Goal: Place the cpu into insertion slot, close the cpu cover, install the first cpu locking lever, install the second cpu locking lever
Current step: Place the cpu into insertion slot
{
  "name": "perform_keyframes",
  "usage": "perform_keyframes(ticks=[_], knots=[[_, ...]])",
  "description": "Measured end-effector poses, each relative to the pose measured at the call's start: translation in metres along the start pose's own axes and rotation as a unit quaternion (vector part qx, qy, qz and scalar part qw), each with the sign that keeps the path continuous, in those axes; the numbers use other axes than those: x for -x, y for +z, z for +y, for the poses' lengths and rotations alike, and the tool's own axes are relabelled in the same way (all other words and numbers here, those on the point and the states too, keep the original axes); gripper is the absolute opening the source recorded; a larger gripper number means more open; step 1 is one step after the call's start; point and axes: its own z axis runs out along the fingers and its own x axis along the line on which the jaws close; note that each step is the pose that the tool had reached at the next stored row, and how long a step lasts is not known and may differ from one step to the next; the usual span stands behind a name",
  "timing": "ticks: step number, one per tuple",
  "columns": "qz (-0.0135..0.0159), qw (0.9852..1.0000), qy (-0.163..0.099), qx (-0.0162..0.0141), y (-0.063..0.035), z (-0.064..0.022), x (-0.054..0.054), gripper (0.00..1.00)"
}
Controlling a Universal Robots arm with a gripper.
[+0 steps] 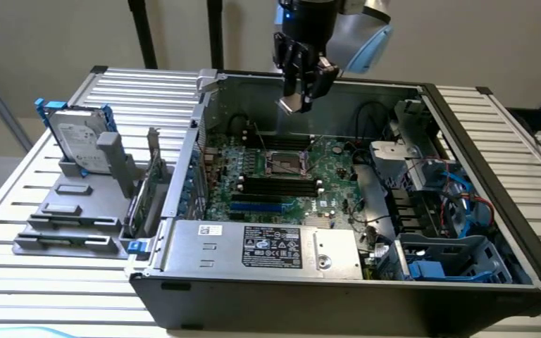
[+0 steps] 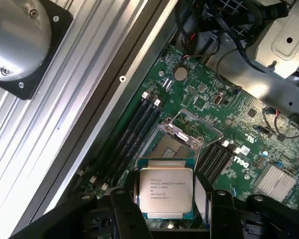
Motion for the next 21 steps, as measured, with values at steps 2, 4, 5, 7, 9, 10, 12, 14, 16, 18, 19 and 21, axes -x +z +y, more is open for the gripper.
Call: perform_keyframes(ticks=[2, 4, 5, 7, 9, 10, 12, 14, 16, 18, 19, 21], knots=[[-0.0003, 0.9998, 0.019, 0.0002, 0.0003, 0.0, 0.0, 0.54], [-0.0007, 0.9993, 0.037, 0.0005, 0.0006, 0.0, 0.0, 0.54], [-0.0009, 0.999, 0.046, 0.0006, 0.0007, 0.0, 0.0, 0.54], [-0.0012, 0.998, 0.064, 0.0009, 0.0011, 0.0, 0.0, 0.54], [-0.0015, 0.9966, 0.082, 0.0012, 0.0015, 0.0, 0.0, 0.54], [-0.0017, 0.9958, 0.091, 0.0013, 0.0017, 0.0, 0.0, 0.54], [-0.0021, 0.994, 0.109, 0.0016, 0.002, 0.0, 0.0, 0.54], [-0.0024, 0.9918, 0.127, 0.0019, 0.0024, -0.0001, 0.0, 0.54], [-0.0027, 0.9894, 0.145, 0.0021, 0.0028, -0.0001, 0.0, 0.54], [-0.0031, 0.9865, 0.163, 0.0024, 0.0032, -0.0001, 0.0, 0.54], [-0.0033, 0.985, 0.172, 0.0025, 0.0033, -0.0001, 0.0001, 0.54], [-0.0036, 0.9817, 0.19, 0.0028, 0.0037, -0.0001, 0.0, 0.54]])
